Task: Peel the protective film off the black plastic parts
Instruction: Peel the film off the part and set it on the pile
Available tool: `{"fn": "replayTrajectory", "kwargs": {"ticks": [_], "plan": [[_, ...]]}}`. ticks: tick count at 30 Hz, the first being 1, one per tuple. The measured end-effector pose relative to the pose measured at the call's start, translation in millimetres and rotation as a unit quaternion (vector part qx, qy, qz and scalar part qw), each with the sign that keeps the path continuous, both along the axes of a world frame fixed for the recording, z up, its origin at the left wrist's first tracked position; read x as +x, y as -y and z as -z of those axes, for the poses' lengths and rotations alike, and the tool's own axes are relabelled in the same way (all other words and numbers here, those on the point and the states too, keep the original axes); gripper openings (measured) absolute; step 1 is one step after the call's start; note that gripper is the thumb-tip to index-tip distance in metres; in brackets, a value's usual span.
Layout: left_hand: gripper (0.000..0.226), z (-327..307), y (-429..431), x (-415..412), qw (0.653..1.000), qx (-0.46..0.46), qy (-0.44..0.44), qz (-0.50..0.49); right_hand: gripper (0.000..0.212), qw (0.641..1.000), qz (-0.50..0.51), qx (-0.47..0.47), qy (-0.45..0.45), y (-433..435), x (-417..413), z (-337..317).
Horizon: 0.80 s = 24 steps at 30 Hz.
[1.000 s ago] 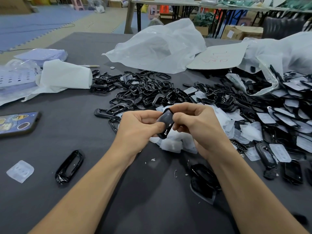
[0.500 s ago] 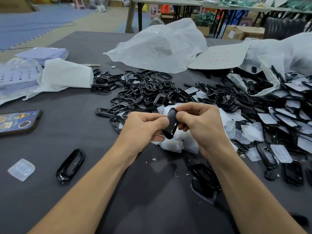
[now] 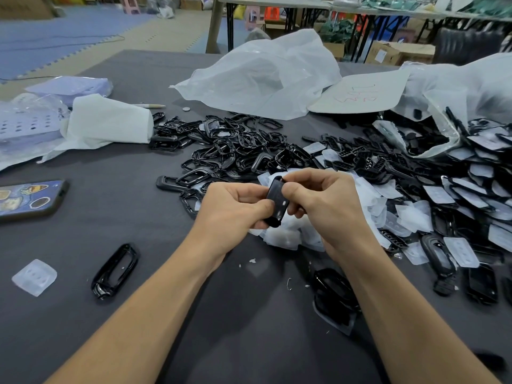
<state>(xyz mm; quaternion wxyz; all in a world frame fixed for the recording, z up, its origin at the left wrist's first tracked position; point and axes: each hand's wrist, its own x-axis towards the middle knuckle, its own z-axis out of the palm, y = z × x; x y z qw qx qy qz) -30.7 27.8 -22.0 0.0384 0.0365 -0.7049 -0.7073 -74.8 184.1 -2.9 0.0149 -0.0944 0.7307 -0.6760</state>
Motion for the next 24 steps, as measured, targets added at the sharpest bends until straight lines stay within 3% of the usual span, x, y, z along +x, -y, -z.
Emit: {"fn": "replayTrajectory", "kwargs": {"ticks": [15, 24], "plan": [[0.027, -1.2, -2.6, 0.8, 1.000, -0.021, 0.003, -0.011, 0.017, 1.000, 0.001, 0.030, -0.006, 1.9, 0.2, 5.1], [0.035, -0.8, -4.9, 1.1, 1.000, -0.019, -0.007, 0.002, 0.019, 1.000, 0.004, -0.014, 0.020, 1.2, -0.2, 0.6]]}}
